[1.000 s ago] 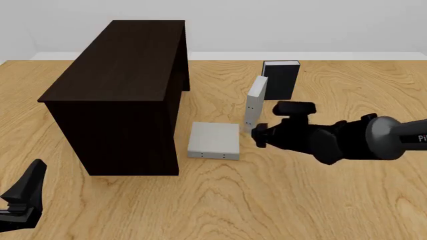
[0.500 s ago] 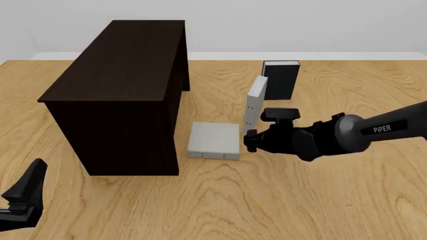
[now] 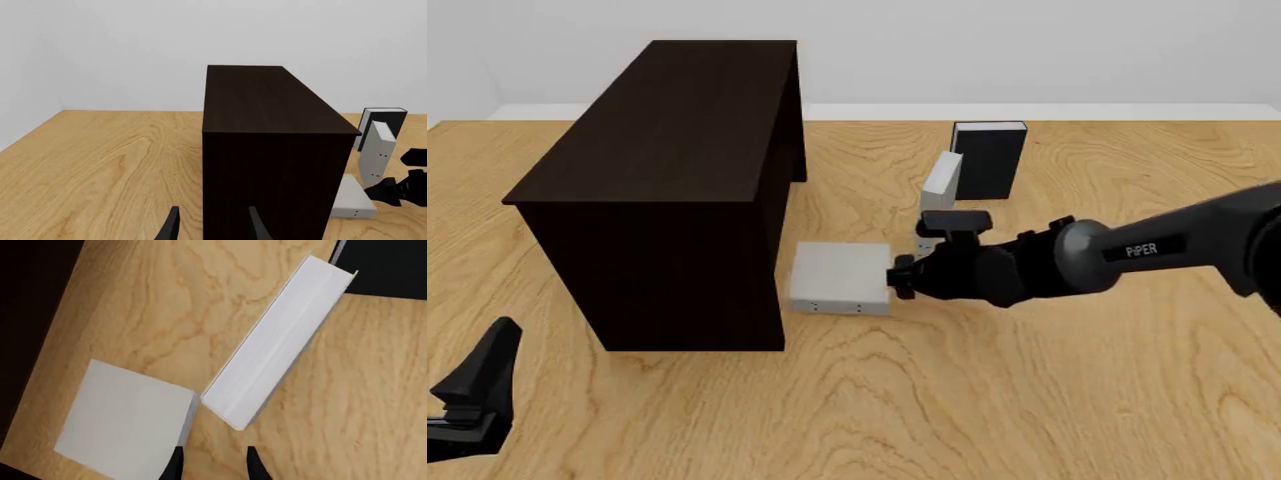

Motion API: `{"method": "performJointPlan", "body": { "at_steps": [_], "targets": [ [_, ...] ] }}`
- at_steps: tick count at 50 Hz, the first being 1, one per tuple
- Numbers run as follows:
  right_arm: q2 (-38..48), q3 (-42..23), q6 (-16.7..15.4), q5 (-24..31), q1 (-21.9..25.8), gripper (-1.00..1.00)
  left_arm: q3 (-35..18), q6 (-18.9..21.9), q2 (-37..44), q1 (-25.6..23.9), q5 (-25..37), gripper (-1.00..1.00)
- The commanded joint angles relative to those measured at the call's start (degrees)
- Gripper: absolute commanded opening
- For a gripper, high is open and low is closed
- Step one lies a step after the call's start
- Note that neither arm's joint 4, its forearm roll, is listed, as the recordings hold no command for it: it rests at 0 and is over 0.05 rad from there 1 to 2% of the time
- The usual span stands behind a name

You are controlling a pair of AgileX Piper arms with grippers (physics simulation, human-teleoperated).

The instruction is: Pick up the book on the right and place it under the cabinet shelf.

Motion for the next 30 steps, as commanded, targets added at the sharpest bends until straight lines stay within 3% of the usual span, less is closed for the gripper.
{"method": "performJointPlan", "body": {
  "at_steps": [1, 30],
  "targets": [
    [4.3, -3.4, 9.4, -5.9, 5.3, 1.0, 0.0, -0.2, 0.2, 0.0, 0.0, 1.0],
    [7.9, -13.8, 9.1, -0.7, 11.2, 1.0, 0.0, -0.2, -0.2, 0.0, 0.4, 1.0]
  ]
}}
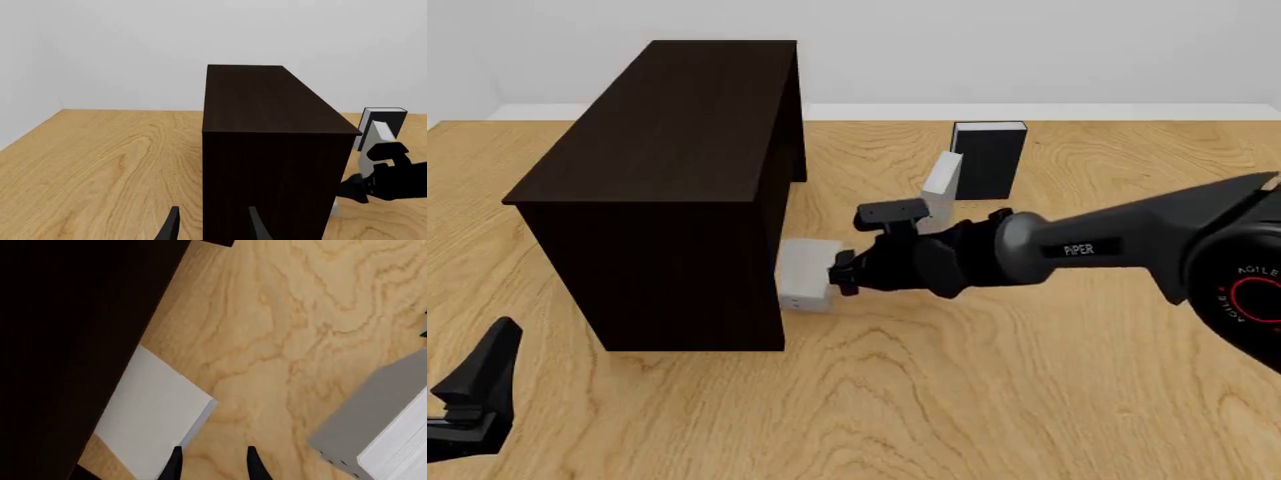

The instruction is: Pick up the book on the right and place it under the cabinet shelf.

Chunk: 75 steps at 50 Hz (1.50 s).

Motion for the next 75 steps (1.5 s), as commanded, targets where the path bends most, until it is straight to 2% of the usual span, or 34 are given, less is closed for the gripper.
{"method": "performJointPlan", "body": {
  "at_steps": [1, 25, 38, 51, 75],
  "targets": [
    [4.0, -3.8, 5.0, -5.3, 3.6, 1.0, 0.0, -0.1, -0.3, 0.0, 0.4, 1.0],
    [8.7, -11.1, 5.5, -2.8, 6.8, 1.0, 0.0, -0.3, 0.5, 0.0, -0.2, 1.0],
    [8.5, -10.3, 5.9, -3.8, 7.1, 1.0, 0.0, -0.2, 0.7, 0.0, -0.5, 1.0],
    [6.1, -6.1, 4.7, -5.6, 4.2, 1.0, 0.0, -0.3, 0.2, 0.0, 0.0, 1.0],
    [-5.9, 5.9, 2.7, -10.1, 1.9, 1.0, 0.0, -0.6, 1.4, 0.1, -0.7, 1.0]
  ]
}}
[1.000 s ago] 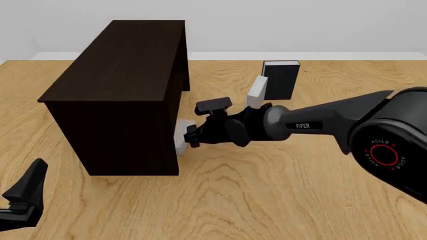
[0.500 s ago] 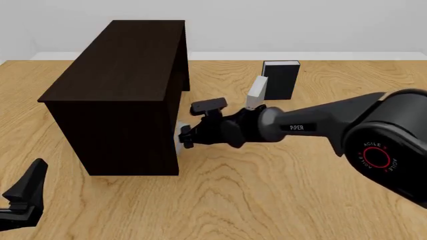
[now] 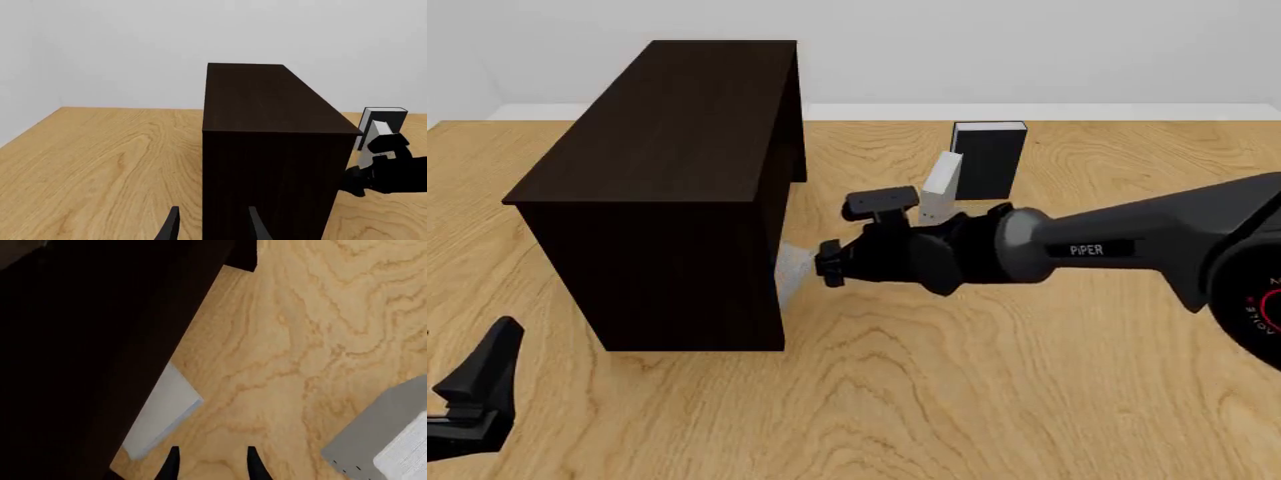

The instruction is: Pick up the book on the right and place it under the cabinet shelf.

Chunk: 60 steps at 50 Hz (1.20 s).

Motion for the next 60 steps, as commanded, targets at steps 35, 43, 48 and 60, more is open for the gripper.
{"method": "performJointPlan", "body": {
  "at_steps": [35, 43, 48, 60],
  "targets": [
    [-35.1, 26.0, -1.6, -8.4, -3.4, 1.0, 0.0, -0.6, 0.7, 0.1, -0.1, 1.0],
    [-41.6, 29.0, -2.9, -7.5, -4.8, 1.0, 0.0, -0.6, 0.7, 0.1, -0.1, 1.0],
    [-44.0, 30.1, -3.6, -7.0, -6.3, 1.0, 0.0, -0.6, 0.8, 0.1, -0.2, 1.0],
    [-53.6, 34.4, -5.0, -4.6, -11.1, 1.0, 0.0, -0.4, 0.5, 0.0, -0.1, 1.0]
  ]
}}
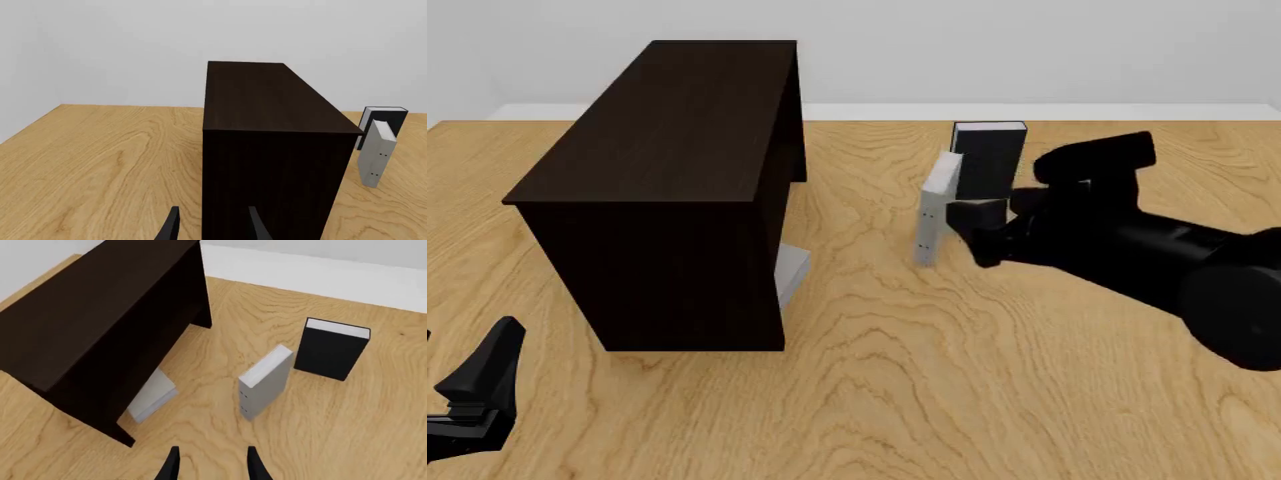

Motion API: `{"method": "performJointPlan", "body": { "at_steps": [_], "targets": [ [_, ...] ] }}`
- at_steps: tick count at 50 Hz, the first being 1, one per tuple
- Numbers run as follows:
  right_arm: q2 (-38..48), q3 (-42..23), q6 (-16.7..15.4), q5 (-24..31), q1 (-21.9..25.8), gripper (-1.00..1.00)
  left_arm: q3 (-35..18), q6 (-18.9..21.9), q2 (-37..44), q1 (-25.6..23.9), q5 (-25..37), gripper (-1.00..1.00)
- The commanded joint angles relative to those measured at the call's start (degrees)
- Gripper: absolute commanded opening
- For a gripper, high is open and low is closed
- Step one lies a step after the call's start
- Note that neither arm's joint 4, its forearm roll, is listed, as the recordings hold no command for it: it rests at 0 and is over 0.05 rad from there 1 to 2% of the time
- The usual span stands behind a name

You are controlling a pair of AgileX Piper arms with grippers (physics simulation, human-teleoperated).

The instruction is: Pick up the book on the right and place it under the cabinet shelf.

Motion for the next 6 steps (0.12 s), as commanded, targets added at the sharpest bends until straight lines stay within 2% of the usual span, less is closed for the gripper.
{"method": "performJointPlan", "body": {
  "at_steps": [1, 6],
  "targets": [
    [-6.6, 5.1, 2.6, -4.5, -3.1, 1.0, 0.0, 0.0, -0.2, 0.0, 0.1, 1.0],
    [-8.4, 5.6, 2.0, -3.6, -4.1, 1.0, 0.0, 0.1, -0.3, 0.0, 0.2, 1.0]
  ]
}}
